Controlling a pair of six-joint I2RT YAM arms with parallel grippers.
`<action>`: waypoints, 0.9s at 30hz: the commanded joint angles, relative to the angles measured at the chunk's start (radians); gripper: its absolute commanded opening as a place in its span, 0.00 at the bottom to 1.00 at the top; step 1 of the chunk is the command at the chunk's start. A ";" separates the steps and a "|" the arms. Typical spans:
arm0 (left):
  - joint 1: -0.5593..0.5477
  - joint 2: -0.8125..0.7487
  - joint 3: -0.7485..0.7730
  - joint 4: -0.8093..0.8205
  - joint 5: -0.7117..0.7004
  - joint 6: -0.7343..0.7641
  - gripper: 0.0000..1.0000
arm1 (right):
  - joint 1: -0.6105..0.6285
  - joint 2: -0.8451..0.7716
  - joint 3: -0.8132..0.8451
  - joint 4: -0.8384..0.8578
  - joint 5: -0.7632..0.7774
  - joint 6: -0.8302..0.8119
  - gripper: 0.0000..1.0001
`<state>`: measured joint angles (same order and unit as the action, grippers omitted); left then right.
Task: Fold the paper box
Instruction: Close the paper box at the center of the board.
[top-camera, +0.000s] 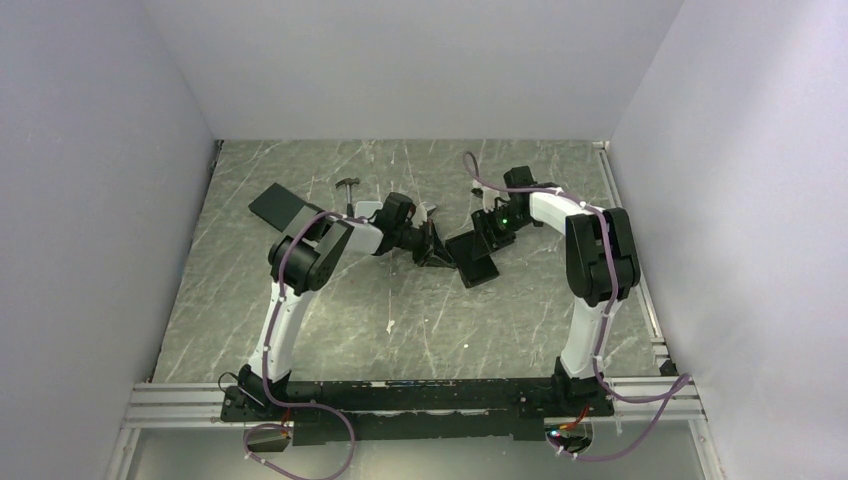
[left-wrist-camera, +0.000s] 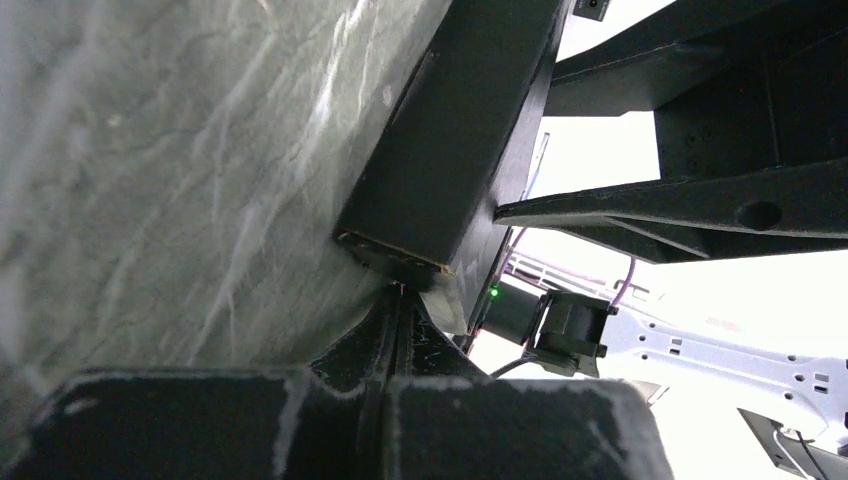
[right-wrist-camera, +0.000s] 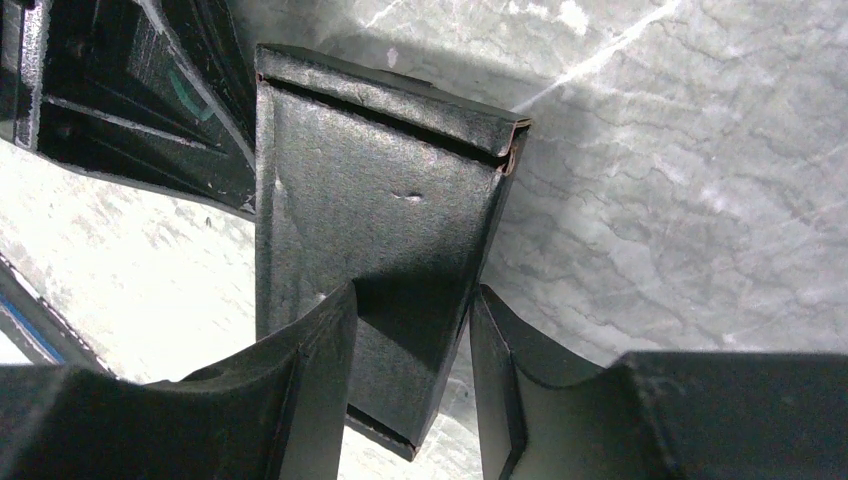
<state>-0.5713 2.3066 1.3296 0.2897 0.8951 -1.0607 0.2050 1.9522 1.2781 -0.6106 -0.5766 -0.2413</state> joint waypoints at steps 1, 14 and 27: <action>-0.028 0.031 0.085 0.072 -0.064 0.037 0.00 | 0.116 0.096 -0.004 -0.066 -0.123 -0.036 0.43; 0.029 -0.079 -0.026 -0.053 -0.192 0.131 0.00 | 0.081 0.068 -0.027 0.019 -0.082 0.053 0.50; 0.032 -0.136 -0.083 -0.041 -0.183 0.136 0.00 | 0.070 0.048 -0.039 0.055 -0.051 0.076 0.57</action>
<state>-0.5362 2.2219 1.2716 0.2012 0.7956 -0.9543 0.2321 1.9636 1.2816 -0.5480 -0.6117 -0.1791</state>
